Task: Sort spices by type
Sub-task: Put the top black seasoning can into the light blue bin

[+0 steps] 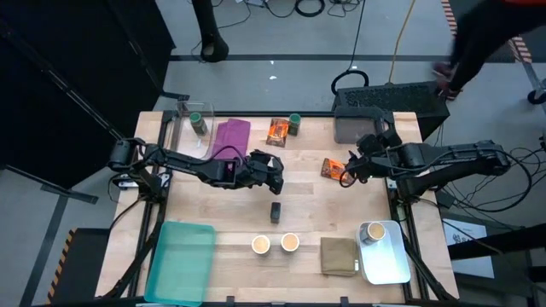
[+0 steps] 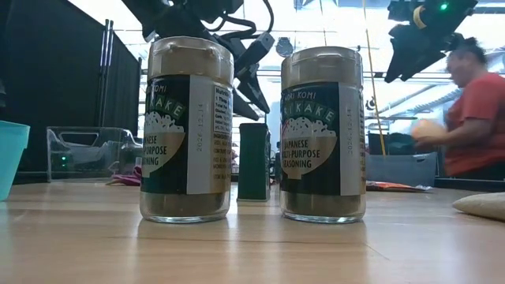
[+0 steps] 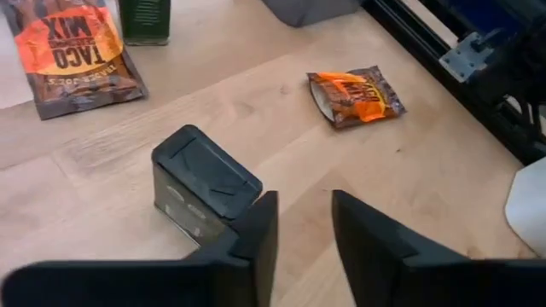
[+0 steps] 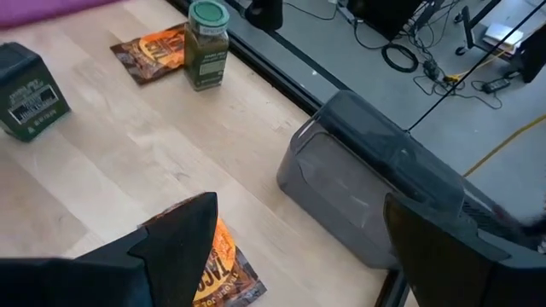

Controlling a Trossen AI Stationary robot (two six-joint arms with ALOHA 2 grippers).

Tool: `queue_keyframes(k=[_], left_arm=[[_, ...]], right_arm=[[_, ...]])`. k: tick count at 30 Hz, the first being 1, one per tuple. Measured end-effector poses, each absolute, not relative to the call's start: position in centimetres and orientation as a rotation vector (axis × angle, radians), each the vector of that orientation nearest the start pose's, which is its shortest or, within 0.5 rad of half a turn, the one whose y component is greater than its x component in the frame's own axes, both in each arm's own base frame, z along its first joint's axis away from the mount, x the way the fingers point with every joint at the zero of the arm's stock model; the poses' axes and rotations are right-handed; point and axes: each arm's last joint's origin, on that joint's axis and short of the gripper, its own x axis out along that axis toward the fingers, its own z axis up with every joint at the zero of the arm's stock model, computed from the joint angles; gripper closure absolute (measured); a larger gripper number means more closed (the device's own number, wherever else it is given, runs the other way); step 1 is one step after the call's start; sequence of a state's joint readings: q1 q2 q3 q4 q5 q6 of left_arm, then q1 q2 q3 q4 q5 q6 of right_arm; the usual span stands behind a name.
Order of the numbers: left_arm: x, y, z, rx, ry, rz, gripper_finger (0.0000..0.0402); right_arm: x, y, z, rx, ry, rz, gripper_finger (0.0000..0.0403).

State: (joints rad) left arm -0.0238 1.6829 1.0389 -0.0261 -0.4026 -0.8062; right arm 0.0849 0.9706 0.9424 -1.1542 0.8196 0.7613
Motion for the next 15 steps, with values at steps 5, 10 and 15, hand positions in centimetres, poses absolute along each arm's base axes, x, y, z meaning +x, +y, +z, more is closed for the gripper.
queue_keyframes(k=[5, 10, 15], left_arm=[[35.5, 0.9, 20.8, -0.681, 0.408, 0.703, 0.0217], [35.3, 2.0, 20.7, -0.745, 0.395, 0.756, 0.0178], [35.2, 2.8, 20.6, -0.761, 0.401, 0.762, 0.0173]], right_arm=[[15.0, -0.8, 29.5, 0.142, 0.748, -0.99, 0.0085], [15.0, -0.8, 29.5, 0.146, 0.744, -0.991, 0.0085], [15.0, -0.8, 29.5, 0.147, 0.744, -0.991, 0.0085]])
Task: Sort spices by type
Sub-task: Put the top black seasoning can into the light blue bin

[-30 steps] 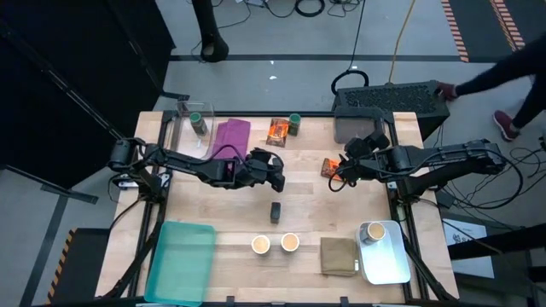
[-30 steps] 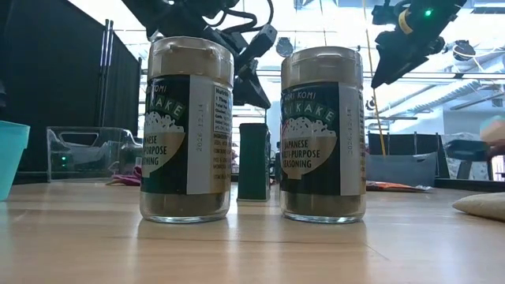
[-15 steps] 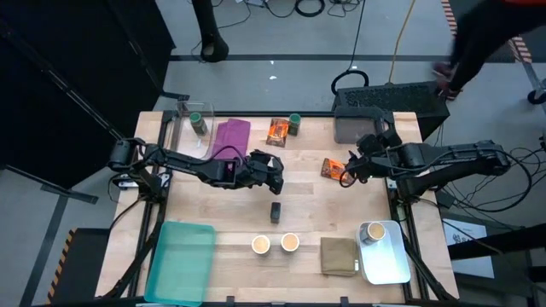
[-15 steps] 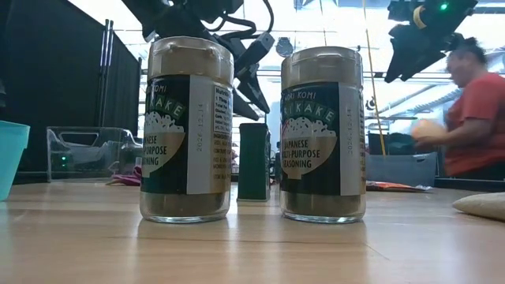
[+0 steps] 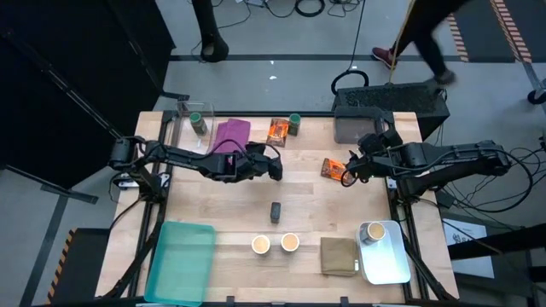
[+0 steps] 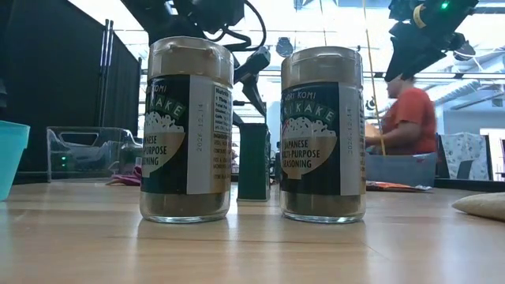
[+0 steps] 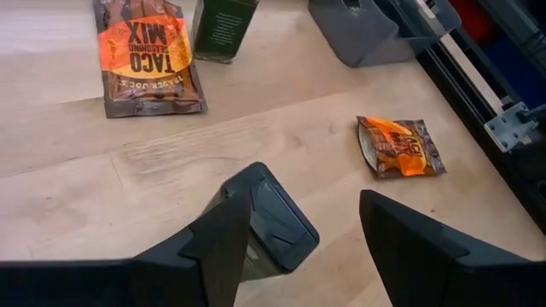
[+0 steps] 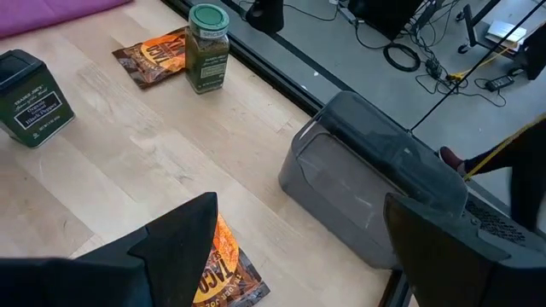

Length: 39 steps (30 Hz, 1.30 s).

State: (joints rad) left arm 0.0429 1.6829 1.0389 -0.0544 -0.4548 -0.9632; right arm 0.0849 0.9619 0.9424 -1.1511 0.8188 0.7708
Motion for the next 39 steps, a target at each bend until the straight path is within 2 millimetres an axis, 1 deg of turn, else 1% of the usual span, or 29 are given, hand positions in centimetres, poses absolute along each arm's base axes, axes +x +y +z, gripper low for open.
queue_keyframes(k=[6, 22, 26, 32, 39], left_arm=[[35.2, 2.9, 20.6, -0.763, 0.403, 0.761, 0.0173], [36.1, 2.9, 18.7, -0.754, 0.431, 0.772, 0.0173], [36.2, 2.9, 17.9, -0.746, 0.451, 0.781, 0.0173], [36.4, 3.0, 17.7, -0.74, 0.441, 0.79, 0.0173], [36.4, 3.0, 17.1, -0.719, 0.471, 0.808, 0.0173]], right_arm=[[15.0, -0.8, 29.5, 0.147, 0.744, -0.991, 0.0085], [15.1, -0.8, 29.5, 0.152, 0.744, -0.986, 0.0085], [15.2, -0.8, 29.5, 0.153, 0.736, -0.983, 0.0085], [15.3, -0.8, 29.5, 0.148, 0.735, -0.974, 0.0085], [15.3, -0.8, 29.5, 0.145, 0.736, -0.974, 0.0085]])
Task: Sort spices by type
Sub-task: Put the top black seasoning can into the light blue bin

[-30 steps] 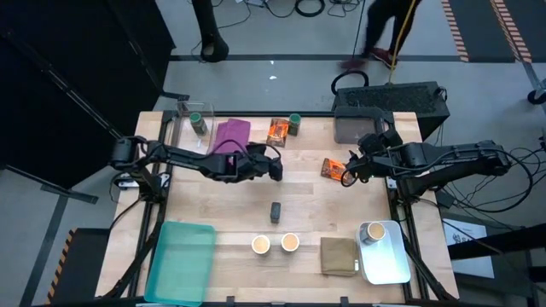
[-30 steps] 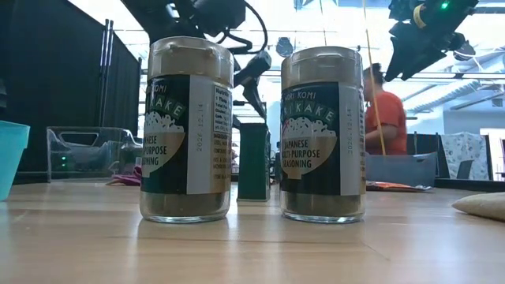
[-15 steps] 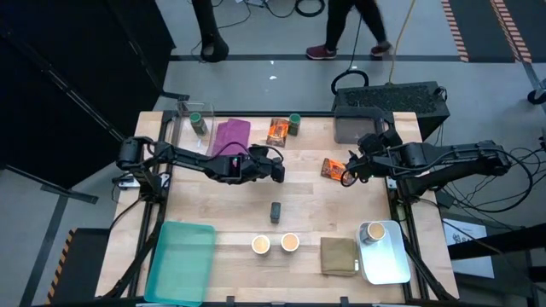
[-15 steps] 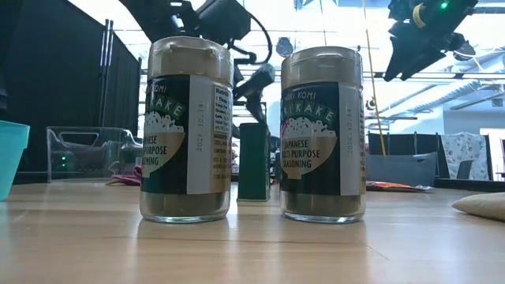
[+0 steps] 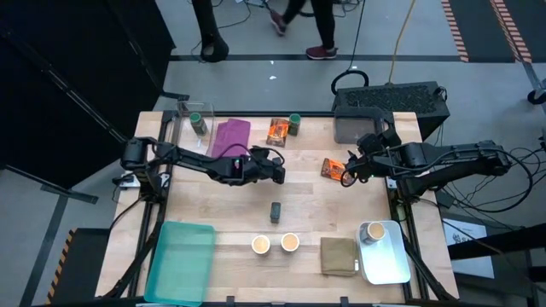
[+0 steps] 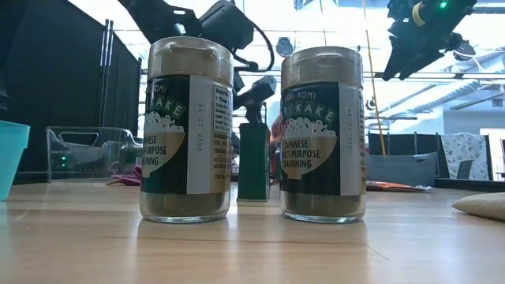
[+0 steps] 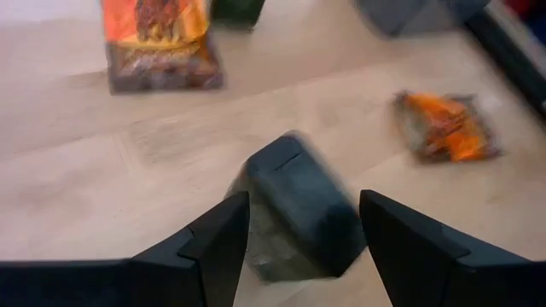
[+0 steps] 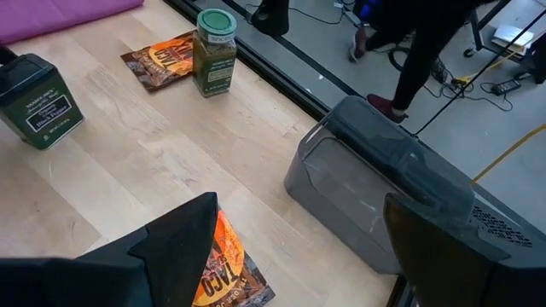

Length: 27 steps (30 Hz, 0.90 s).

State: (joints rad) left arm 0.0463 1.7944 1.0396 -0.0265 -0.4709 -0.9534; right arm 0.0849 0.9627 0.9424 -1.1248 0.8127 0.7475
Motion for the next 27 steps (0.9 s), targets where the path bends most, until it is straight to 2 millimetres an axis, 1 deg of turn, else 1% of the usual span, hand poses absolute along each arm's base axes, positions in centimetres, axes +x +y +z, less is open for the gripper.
queue_keyframes(k=[8, 15, 17, 21, 27], left_arm=[[36.0, 3.5, 16.9, -0.707, 0.504, 0.838, 0.0173], [36.0, 3.7, 16.9, -0.577, 0.563, 0.787, 0.0173], [36.0, 3.7, 16.9, -0.563, 0.579, 0.764, 0.0173], [36.1, 3.7, 17.0, -0.588, 0.59, 0.722, 0.0173], [36.0, 4.4, 17.6, -0.666, 0.632, 0.622, 0.0173]], right_arm=[[15.3, -0.8, 29.5, 0.144, 0.736, -0.974, 0.0085], [15.3, -0.8, 29.5, 0.145, 0.735, -0.974, 0.0085], [15.3, -0.8, 29.6, 0.147, 0.731, -0.973, 0.0085], [15.3, -0.8, 29.6, 0.145, 0.731, -0.971, 0.0085], [15.3, -0.8, 29.6, 0.146, 0.73, -0.971, 0.0085]])
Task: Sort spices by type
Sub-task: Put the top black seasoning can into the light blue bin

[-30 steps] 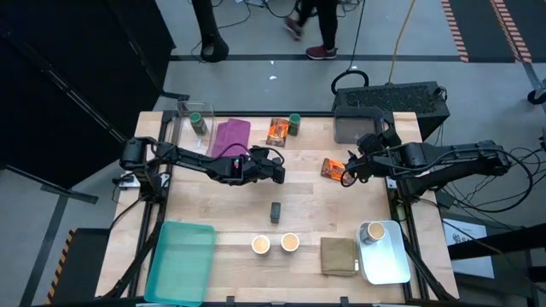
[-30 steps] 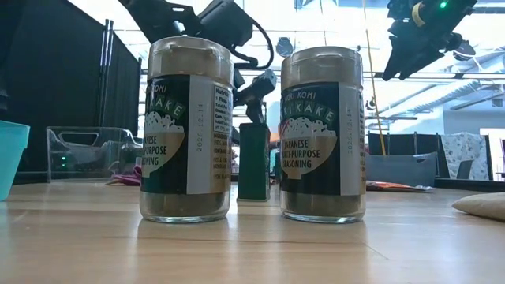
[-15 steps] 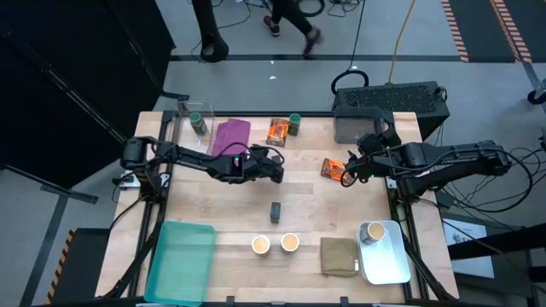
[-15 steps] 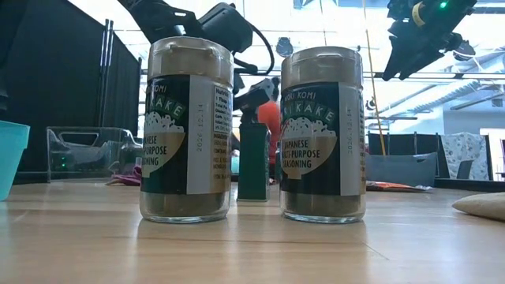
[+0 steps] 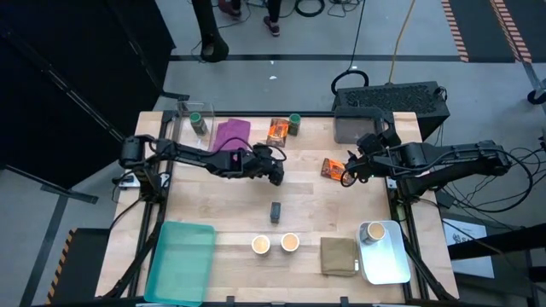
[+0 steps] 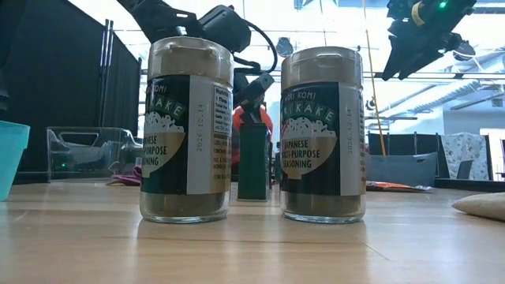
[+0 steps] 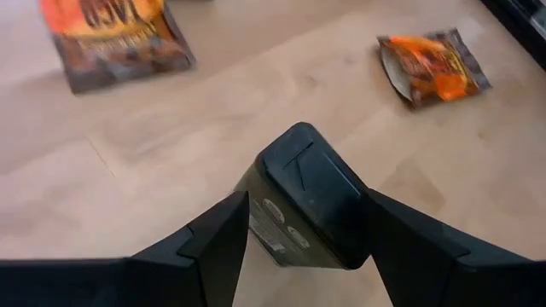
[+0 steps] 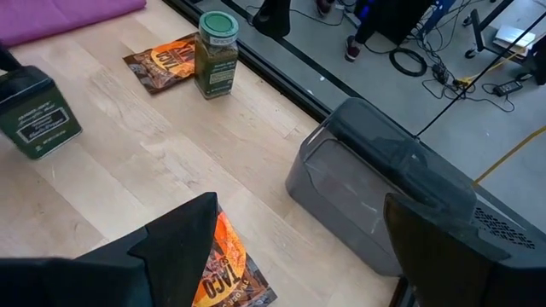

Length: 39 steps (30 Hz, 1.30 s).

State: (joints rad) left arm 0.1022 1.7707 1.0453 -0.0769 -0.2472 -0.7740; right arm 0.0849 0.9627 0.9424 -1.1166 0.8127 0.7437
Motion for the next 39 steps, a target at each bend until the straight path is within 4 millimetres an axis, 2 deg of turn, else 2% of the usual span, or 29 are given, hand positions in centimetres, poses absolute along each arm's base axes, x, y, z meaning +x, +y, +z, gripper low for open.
queue_keyframes(k=[10, 25, 33, 39], left_arm=[[35.9, 5.5, 17.9, -0.572, 0.689, 0.482, 0.0173], [35.7, 7.2, 18.0, -0.409, 0.722, 0.404, 0.0173], [35.1, 7.3, 19.1, -0.412, 0.709, 0.415, 0.0173], [33.7, 7.2, 21.7, -0.606, 0.642, 0.486, 0.0173]], right_arm=[[15.4, -0.8, 29.6, 0.148, 0.726, -0.968, 0.0085], [15.4, -0.8, 29.6, 0.148, 0.727, -0.967, 0.0085], [15.4, -0.8, 29.6, 0.148, 0.727, -0.967, 0.0085], [15.4, -0.8, 29.6, 0.15, 0.724, -0.966, 0.0085]])
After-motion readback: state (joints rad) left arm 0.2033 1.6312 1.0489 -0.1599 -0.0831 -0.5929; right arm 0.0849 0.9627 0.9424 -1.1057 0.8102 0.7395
